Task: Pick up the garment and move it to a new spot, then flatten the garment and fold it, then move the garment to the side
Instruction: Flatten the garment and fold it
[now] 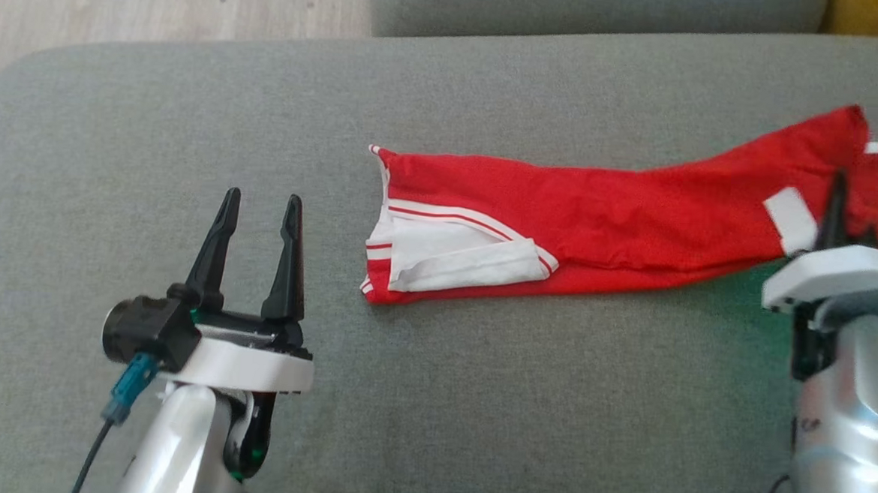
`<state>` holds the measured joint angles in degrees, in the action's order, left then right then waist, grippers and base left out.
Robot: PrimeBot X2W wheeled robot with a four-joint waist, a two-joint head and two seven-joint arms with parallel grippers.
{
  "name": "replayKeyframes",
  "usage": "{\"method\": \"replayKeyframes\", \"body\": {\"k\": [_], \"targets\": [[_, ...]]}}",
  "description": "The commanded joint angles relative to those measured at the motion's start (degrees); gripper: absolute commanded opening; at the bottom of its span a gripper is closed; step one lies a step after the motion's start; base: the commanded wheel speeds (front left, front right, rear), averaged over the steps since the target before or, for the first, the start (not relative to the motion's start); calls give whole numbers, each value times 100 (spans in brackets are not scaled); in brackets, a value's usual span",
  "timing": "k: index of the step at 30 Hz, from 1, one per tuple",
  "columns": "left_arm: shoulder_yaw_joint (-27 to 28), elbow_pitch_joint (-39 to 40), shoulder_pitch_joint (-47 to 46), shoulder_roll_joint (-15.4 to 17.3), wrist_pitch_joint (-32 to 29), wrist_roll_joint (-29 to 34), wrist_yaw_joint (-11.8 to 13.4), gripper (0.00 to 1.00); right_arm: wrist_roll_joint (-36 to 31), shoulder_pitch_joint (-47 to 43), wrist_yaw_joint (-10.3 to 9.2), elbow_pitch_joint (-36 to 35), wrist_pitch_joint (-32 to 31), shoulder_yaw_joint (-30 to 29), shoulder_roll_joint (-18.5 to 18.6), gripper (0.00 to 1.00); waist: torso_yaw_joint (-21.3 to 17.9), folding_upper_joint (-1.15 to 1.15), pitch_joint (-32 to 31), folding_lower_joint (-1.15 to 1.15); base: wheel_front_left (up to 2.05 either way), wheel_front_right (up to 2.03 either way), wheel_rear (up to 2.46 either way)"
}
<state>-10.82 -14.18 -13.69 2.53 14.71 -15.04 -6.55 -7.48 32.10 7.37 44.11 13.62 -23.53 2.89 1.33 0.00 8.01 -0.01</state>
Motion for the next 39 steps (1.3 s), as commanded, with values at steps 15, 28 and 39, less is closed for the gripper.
{"method": "replayKeyframes", "body": {"k": [15, 28, 39], "targets": [[108, 349, 49, 66, 29, 195, 68, 100, 2275, -284, 12, -762, -191, 3403, -2, 0, 659, 0, -430, 1, 0, 0, 0], [-151, 277, -174, 66, 3, 136, 48, 100, 3356, 391, 12, 205, -4, 4756, -2, 0, 1456, 0, 91, 1, 0, 0, 0], [-311, 129, -268, 50, 21, -1, 79, 100, 3872, 610, 12, 760, 123, 5469, -2, 0, 1757, 0, 270, 1, 0, 0, 0]]}}
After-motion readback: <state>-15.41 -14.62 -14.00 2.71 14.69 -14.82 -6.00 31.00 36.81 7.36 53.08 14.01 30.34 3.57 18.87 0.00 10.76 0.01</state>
